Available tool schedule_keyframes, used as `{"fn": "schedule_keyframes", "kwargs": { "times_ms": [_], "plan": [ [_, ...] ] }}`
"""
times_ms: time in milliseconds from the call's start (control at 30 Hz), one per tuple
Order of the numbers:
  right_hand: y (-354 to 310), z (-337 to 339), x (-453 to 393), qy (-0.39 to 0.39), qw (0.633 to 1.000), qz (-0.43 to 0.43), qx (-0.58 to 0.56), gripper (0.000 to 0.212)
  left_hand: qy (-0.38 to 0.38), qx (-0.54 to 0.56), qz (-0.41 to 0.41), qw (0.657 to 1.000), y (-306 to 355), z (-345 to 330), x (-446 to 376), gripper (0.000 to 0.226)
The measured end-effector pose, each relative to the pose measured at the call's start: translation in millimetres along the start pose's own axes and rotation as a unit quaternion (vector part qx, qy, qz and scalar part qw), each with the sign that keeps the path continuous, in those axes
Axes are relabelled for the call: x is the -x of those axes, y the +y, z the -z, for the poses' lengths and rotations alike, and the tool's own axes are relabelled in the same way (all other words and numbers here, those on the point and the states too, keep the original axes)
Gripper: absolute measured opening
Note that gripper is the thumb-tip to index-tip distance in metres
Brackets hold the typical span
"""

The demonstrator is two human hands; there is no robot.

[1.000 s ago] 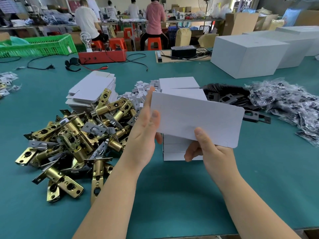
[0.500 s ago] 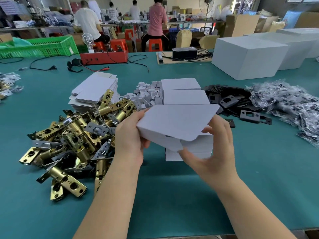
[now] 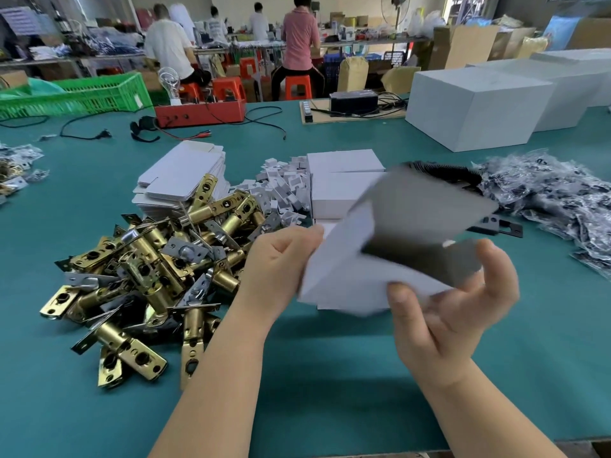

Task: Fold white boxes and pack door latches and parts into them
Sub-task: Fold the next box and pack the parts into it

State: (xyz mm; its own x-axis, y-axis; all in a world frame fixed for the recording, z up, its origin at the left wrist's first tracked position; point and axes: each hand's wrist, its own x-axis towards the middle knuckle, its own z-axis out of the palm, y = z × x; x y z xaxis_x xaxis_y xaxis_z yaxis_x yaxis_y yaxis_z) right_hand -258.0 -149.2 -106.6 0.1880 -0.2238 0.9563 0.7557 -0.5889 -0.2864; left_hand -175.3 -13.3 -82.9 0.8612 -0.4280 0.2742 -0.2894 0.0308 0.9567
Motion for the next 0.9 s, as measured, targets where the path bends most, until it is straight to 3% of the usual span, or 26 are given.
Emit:
{"fn": "schedule_keyframes", "kwargs": {
  "times_ms": [67,200,333,500,667,733,900],
  "plan": [
    [0,-1,2,0.002,1.0,0.012,0.001,0.046,-0.019,-0.025,-0.031,0.999,-1,-4,3,0.042],
    [4,0,6,-0.024,0.996,-0.091,0.006,0.05,0.019,-0.024,-0.032,0.999,-3,-7,2,0.043],
    [4,2,7,-0.147,0.967,-0.204,0.052,0.055,-0.012,0.113,-0.032,0.993,1,0,4,0.042],
    [5,7,2,-0.227,0.935,-0.263,0.069,0.058,0.008,0.078,-0.019,0.997,6,1,4,0.025],
    [7,11,-1,-0.205,0.936,-0.282,0.041,0.061,0.021,0.033,0.006,0.999,3,12,7,0.029],
    [5,13,-2,-0.179,0.941,-0.286,0.039,0.06,0.028,0.05,0.033,0.998,2,15,9,0.018],
    [1,25,-1,-0.15,0.925,-0.347,0.04,0.057,-0.02,0.04,0.008,0.999,-8,17,21,0.031]
  ]
}}
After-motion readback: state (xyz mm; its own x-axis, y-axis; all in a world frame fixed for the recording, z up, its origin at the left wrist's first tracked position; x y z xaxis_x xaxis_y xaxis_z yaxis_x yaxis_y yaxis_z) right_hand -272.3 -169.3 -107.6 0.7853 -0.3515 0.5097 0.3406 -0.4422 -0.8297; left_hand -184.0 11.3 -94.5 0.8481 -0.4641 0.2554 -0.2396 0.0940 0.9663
